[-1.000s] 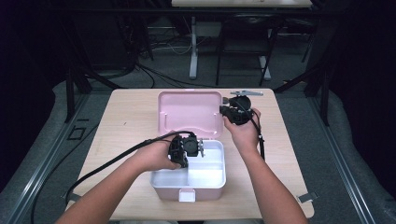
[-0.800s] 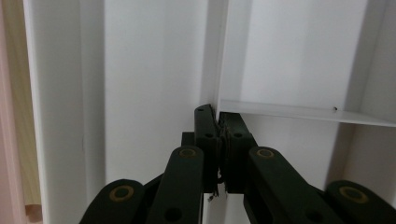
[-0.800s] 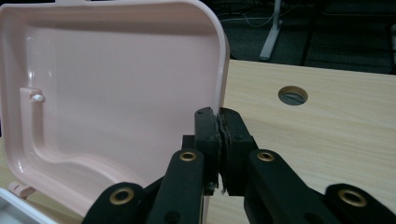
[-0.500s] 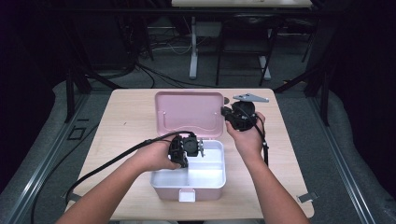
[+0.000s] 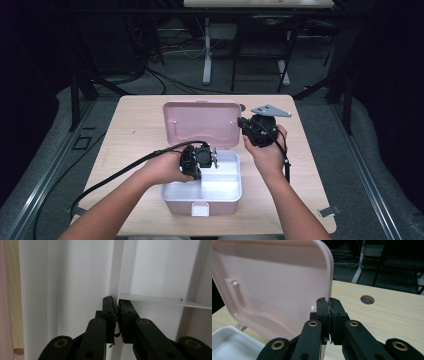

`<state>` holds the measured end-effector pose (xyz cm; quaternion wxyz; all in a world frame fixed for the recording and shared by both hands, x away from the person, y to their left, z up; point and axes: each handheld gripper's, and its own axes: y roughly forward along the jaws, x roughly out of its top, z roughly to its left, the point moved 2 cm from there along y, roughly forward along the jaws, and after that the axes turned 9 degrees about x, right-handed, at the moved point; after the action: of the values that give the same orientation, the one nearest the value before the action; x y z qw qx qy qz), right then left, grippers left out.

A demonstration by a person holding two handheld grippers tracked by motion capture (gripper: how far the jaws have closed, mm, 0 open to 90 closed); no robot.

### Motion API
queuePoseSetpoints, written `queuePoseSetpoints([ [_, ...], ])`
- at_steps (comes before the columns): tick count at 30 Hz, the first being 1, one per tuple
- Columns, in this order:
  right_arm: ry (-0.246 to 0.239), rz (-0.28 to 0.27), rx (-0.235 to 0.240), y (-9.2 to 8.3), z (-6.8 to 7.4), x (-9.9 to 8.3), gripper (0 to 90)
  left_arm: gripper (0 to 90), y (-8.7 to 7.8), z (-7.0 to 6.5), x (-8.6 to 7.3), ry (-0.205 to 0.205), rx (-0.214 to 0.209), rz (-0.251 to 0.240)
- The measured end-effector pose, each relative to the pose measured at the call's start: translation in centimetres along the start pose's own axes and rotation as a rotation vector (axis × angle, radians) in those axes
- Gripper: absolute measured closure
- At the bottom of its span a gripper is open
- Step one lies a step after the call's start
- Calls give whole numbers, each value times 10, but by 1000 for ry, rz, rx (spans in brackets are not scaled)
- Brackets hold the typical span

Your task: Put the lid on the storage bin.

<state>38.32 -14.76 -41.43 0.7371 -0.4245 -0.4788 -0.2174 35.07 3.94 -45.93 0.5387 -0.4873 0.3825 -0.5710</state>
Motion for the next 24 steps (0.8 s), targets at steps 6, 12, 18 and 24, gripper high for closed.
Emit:
queuePoseSetpoints([
  [6,-7,-2,3,-1,0,-1,875,756,-4,-3,-6,-15,53,18],
  [12,-12,3,9,-2,1,0,875,676,-20,1,-21,-99,105,-62],
  [18,-10,0,9,-2,1,-1,874,633,-34,11,-45,-253,144,-190],
  [24,-14,-7,2,-3,1,-1,874,637,-39,20,-64,-388,200,-298],
])
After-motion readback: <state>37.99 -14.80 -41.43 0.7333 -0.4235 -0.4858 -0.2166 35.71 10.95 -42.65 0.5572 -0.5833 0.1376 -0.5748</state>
